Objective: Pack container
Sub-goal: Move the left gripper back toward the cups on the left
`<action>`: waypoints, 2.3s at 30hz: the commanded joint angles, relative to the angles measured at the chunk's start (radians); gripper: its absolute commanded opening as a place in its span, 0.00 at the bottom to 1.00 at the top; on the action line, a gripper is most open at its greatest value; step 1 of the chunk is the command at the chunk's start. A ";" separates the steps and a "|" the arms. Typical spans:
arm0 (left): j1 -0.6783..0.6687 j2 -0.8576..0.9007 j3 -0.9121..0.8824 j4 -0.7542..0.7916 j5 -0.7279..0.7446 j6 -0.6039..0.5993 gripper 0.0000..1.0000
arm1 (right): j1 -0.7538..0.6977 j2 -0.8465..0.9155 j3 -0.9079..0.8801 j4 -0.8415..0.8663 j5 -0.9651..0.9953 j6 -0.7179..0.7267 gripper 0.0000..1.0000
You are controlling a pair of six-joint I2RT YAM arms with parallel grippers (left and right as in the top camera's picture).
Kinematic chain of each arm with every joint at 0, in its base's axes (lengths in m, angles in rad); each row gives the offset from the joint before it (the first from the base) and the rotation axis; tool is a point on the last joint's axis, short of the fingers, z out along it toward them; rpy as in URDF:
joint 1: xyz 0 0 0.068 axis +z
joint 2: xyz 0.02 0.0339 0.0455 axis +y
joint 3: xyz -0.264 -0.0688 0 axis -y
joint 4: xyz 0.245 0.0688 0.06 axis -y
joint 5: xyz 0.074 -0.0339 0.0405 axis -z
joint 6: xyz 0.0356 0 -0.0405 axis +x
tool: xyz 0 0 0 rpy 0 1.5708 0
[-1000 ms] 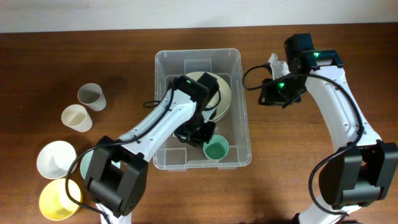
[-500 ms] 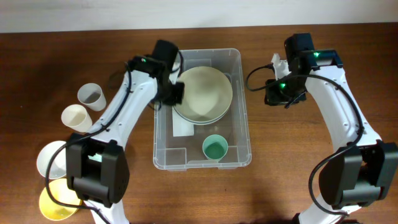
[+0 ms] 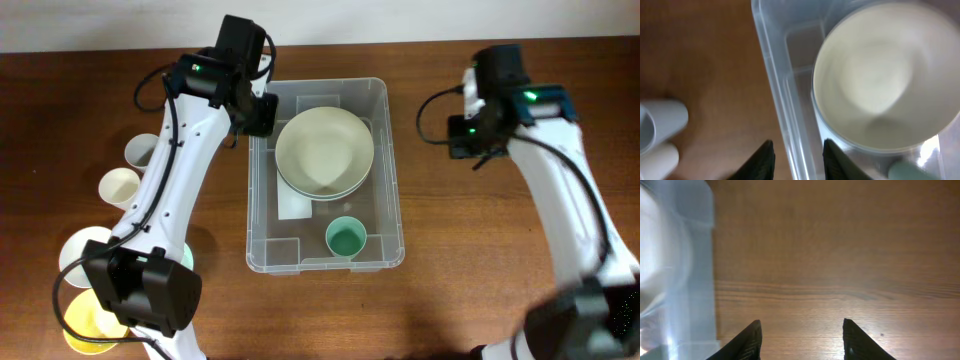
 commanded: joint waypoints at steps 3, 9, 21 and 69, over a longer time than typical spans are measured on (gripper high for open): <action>0.002 -0.078 0.018 -0.013 -0.022 -0.018 0.39 | -0.151 -0.161 0.023 -0.044 -0.047 0.013 0.57; 0.002 -0.132 0.018 -0.010 -0.033 -0.018 0.43 | -0.317 -0.163 0.021 -0.057 -0.165 0.010 0.57; 0.150 -0.203 0.018 -0.041 -0.059 -0.078 0.66 | -0.302 -0.163 -0.162 -0.015 -0.177 -0.014 0.76; 0.357 0.356 0.093 0.086 -0.048 -0.025 0.00 | -0.146 -0.163 -0.217 0.034 -0.168 -0.016 0.79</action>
